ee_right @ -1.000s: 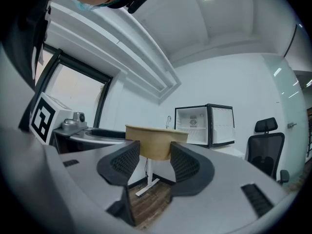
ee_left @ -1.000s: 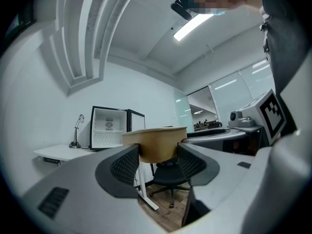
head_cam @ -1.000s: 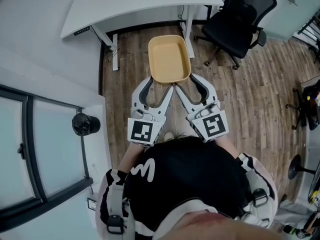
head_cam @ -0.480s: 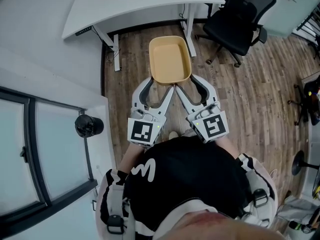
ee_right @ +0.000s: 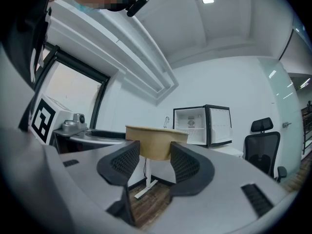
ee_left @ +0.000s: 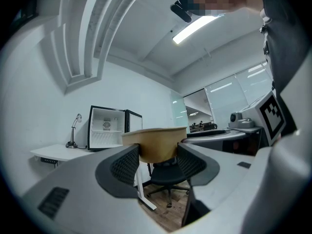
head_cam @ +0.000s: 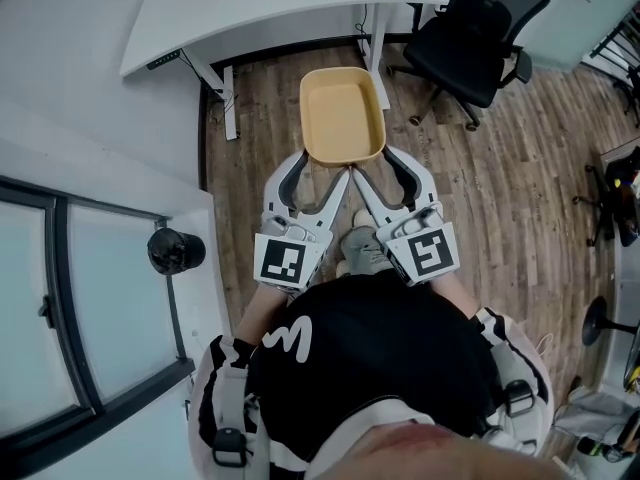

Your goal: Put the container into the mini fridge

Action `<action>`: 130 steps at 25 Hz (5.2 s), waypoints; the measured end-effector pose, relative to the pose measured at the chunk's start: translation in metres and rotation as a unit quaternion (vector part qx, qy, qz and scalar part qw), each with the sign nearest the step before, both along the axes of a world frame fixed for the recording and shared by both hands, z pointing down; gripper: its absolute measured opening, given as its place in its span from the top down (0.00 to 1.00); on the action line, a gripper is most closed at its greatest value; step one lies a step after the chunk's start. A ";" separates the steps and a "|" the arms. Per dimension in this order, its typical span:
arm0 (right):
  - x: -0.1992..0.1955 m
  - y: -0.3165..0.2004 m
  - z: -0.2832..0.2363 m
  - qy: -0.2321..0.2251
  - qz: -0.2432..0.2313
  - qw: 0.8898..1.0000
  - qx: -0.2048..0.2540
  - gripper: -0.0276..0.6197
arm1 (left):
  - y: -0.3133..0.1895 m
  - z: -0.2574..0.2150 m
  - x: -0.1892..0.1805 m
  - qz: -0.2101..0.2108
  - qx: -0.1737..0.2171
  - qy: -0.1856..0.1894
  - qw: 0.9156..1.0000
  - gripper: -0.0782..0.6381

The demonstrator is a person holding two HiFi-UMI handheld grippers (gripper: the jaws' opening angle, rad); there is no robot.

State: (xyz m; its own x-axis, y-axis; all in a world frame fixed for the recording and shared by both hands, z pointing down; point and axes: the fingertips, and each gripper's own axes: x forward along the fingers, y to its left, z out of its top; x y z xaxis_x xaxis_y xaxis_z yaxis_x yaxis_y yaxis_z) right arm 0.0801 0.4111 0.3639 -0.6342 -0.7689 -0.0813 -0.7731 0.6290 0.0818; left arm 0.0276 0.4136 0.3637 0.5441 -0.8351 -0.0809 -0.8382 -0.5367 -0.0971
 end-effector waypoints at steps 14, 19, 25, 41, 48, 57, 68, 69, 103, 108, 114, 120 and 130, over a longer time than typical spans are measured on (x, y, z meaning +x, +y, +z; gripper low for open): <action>-0.002 -0.047 0.002 0.004 -0.013 1.000 0.002 0.64 | -0.046 0.003 -0.002 -0.012 -0.002 0.001 1.000 0.55; 0.000 -0.072 -0.003 -0.001 -0.018 1.000 0.002 0.64 | -0.071 -0.003 0.000 -0.016 0.003 -0.004 1.000 0.55; -0.001 -0.102 -0.003 -0.002 -0.024 1.000 -0.002 0.64 | -0.099 -0.003 0.000 -0.023 0.000 -0.001 1.000 0.55; -0.009 -0.187 -0.004 -0.005 -0.028 0.999 -0.021 0.64 | -0.184 -0.006 -0.009 -0.027 -0.005 0.000 1.000 0.55; -0.004 -0.219 -0.005 -0.008 -0.034 0.999 -0.015 0.64 | -0.215 -0.008 -0.004 -0.031 -0.006 -0.006 0.999 0.55; -0.002 -0.259 -0.010 -0.002 -0.038 0.999 -0.030 0.64 | -0.252 -0.014 -0.004 -0.045 0.004 -0.006 0.999 0.55; 0.006 -0.297 -0.007 -0.002 -0.063 0.998 -0.026 0.64 | -0.288 -0.011 0.005 -0.068 0.005 -0.003 0.998 0.55; 0.008 -0.299 -0.006 -0.002 -0.066 0.997 -0.025 0.64 | -0.290 -0.011 0.007 -0.070 0.005 -0.004 0.998 0.55; 0.011 -0.335 -0.010 -0.006 -0.079 0.997 -0.005 0.64 | -0.326 -0.016 0.011 -0.073 0.016 -0.005 0.997 0.55; 0.004 -0.356 -0.015 -0.008 -0.080 0.997 0.004 0.64 | -0.348 -0.017 0.004 -0.070 0.021 -0.003 0.997 0.55; -0.002 -0.386 -0.015 -0.006 -0.070 0.997 -0.008 0.64 | -0.378 -0.020 -0.003 -0.066 0.020 -0.008 0.998 0.55; -0.013 -0.413 -0.018 -0.008 -0.065 0.998 -0.004 0.64 | -0.404 -0.020 -0.014 -0.063 0.020 -0.008 0.998 0.55; -0.031 -0.464 -0.017 -0.003 -0.052 0.999 -0.016 0.64 | -0.455 -0.021 -0.033 -0.053 0.019 -0.004 0.998 0.55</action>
